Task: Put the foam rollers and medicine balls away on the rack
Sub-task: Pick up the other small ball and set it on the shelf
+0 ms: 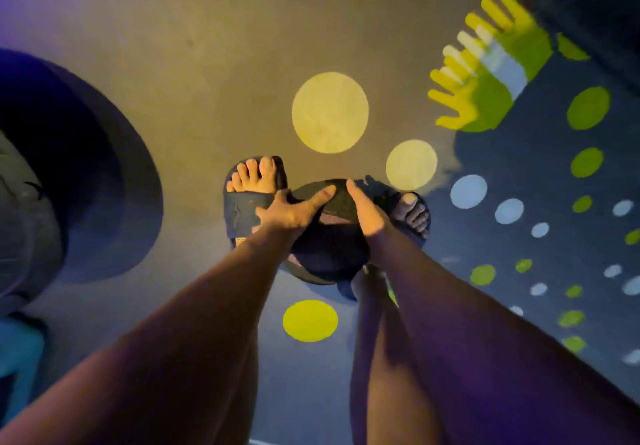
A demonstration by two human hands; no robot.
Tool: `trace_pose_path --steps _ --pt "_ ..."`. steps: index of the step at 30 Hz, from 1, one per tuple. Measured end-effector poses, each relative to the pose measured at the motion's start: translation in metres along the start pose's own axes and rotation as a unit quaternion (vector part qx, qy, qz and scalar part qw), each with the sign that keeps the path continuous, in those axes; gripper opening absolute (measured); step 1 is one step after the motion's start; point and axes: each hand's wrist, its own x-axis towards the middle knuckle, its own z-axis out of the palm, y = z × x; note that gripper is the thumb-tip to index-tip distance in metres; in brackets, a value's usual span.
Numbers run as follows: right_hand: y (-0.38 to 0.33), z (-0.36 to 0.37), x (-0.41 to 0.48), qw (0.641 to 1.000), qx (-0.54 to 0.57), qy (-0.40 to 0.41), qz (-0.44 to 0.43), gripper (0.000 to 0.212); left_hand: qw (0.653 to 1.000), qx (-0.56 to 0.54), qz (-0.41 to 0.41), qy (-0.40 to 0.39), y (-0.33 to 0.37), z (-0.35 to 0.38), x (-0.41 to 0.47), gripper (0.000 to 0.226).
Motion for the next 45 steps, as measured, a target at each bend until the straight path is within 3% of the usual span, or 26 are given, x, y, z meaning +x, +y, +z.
trace_pose_path --steps 3,6,8,14,18,22,26,31,37,41,43,45 --pt "0.021 0.002 0.005 0.993 0.055 0.100 -0.017 0.105 0.995 -0.098 0.000 -0.008 -0.005 0.002 0.003 0.129" --pt "-0.006 0.005 -0.059 0.984 0.042 0.167 -0.054 0.067 0.992 -0.017 0.108 0.068 0.006 -0.020 -0.037 0.090" --pt "-0.024 0.006 -0.114 0.974 0.041 0.205 -0.091 0.059 0.986 -0.041 0.139 0.080 0.016 -0.044 -0.088 0.077" --pt "-0.130 0.015 -0.377 0.950 0.031 0.258 -0.174 0.091 0.961 -0.201 0.184 0.054 0.062 -0.171 -0.313 0.084" --pt "-0.207 0.024 -0.578 0.911 0.037 0.287 -0.294 0.091 0.922 -0.264 0.270 0.091 0.093 -0.274 -0.482 0.096" --pt "-0.259 0.026 -0.764 0.859 0.081 0.282 -0.420 0.078 0.854 -0.280 0.411 0.154 0.122 -0.362 -0.653 0.080" --pt "-0.297 0.012 -0.869 0.817 0.160 0.281 -0.478 0.100 0.809 -0.234 0.496 0.213 0.152 -0.413 -0.780 0.074" --pt "-0.297 -0.029 -0.995 0.741 0.240 0.299 -0.551 0.078 0.745 -0.211 0.596 0.215 0.186 -0.425 -0.894 0.076" --pt "-0.282 -0.102 -1.069 0.697 0.296 0.340 -0.558 0.111 0.698 -0.238 0.668 0.101 0.235 -0.389 -0.964 0.108" --pt "-0.279 -0.152 -1.089 0.686 0.307 0.328 -0.572 0.130 0.677 -0.221 0.698 0.069 0.257 -0.361 -1.002 0.097" --pt "-0.277 -0.170 -1.100 0.685 0.303 0.332 -0.574 0.122 0.673 -0.217 0.704 0.064 0.271 -0.349 -1.012 0.086" --pt "-0.278 -0.187 -1.106 0.686 0.276 0.344 -0.578 0.096 0.679 -0.206 0.702 0.068 0.286 -0.337 -1.012 0.089"
